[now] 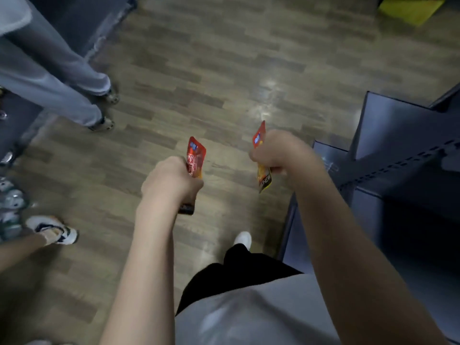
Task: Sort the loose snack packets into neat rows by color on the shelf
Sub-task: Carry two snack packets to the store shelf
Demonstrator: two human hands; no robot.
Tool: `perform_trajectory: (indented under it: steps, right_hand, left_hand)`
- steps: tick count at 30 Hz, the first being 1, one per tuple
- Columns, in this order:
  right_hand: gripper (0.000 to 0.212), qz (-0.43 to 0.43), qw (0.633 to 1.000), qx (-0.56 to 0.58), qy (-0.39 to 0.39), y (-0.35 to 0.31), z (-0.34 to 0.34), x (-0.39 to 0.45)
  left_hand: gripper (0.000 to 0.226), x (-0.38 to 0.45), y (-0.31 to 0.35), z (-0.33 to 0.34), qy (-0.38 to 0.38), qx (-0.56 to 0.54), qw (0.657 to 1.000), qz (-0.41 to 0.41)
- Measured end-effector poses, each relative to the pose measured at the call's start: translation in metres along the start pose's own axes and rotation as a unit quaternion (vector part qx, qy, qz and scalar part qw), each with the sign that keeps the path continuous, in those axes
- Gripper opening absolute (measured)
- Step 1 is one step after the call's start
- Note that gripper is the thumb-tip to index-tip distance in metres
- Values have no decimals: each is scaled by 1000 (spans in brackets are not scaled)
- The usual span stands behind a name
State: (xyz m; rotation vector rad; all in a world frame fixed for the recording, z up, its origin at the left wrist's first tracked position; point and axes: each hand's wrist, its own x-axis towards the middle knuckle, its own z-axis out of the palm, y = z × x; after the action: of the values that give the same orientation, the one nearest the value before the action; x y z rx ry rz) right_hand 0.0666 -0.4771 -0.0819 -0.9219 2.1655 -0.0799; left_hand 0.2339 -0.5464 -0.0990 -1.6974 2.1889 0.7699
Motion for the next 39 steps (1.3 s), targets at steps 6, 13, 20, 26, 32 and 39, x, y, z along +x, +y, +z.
perform_trajectory:
  steps: [6,13,20,26,32,39]
  right_hand:
    - [26,49,997,61,-13,10,-39,51]
    - [26,51,996,48,-46,-18,-95,149]
    - [20,59,996,37,53,-86,-193,280]
    - [35,36,992,102,64,-127,-277,362]
    - [22,24,987,130,93,-145,-335,442]
    - [17,14,973,154,174,-154,-424,564]
  left_hand:
    - [16,71,54,-24,-36,21,998,53]
    - [17,179,118,-62,-52,37,995,73]
    - [36,321,199,-149,-32,84,986,143]
    - [28,432,254,-221,46,14,980,191]
    - [26,525,292,-258,-3,-4,986,166]
    - [28,648,353,-297,-1,-9,993,122]
